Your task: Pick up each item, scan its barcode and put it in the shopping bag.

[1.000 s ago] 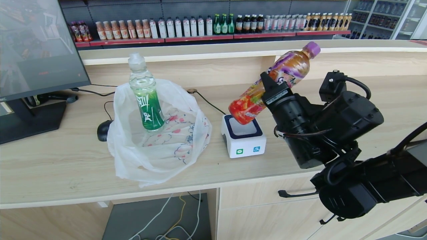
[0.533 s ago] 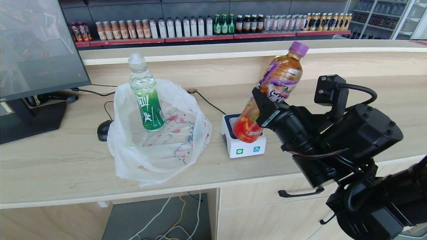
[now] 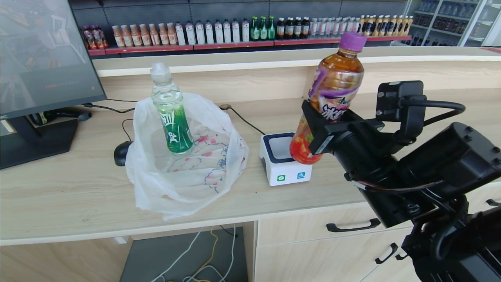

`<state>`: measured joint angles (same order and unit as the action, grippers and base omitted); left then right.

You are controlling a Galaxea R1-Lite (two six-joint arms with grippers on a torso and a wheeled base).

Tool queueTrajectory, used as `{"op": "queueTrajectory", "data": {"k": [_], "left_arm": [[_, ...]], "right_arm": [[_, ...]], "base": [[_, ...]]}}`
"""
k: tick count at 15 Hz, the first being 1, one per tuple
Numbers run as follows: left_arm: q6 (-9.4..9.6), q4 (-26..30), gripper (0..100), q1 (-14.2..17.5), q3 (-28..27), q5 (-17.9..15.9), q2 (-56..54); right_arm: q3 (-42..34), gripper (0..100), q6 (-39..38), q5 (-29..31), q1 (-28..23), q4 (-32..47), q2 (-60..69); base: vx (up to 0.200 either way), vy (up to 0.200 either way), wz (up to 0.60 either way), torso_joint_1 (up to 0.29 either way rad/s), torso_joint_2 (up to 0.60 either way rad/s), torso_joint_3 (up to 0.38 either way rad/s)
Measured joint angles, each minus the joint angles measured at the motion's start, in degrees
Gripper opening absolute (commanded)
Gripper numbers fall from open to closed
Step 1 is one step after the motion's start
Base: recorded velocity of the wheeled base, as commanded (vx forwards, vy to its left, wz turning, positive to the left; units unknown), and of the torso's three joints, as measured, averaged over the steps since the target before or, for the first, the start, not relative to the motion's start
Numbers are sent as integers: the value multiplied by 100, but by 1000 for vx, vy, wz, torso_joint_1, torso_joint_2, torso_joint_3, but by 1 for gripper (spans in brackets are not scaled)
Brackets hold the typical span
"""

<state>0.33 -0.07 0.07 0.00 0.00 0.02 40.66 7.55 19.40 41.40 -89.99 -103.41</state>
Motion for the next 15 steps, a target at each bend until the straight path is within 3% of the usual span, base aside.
{"op": "queueTrajectory", "data": {"k": [5,15], "left_arm": [[-6,0,100,2,0,2,0],[-9,0,100,0,0,2,0]], "right_arm": [[190,0,35,-33,-4,9,-20],[772,0,-121,-32,-2,9,-402]], "base": [[0,0,0,0,0,0],[0,200,0,2,3,1]]}}
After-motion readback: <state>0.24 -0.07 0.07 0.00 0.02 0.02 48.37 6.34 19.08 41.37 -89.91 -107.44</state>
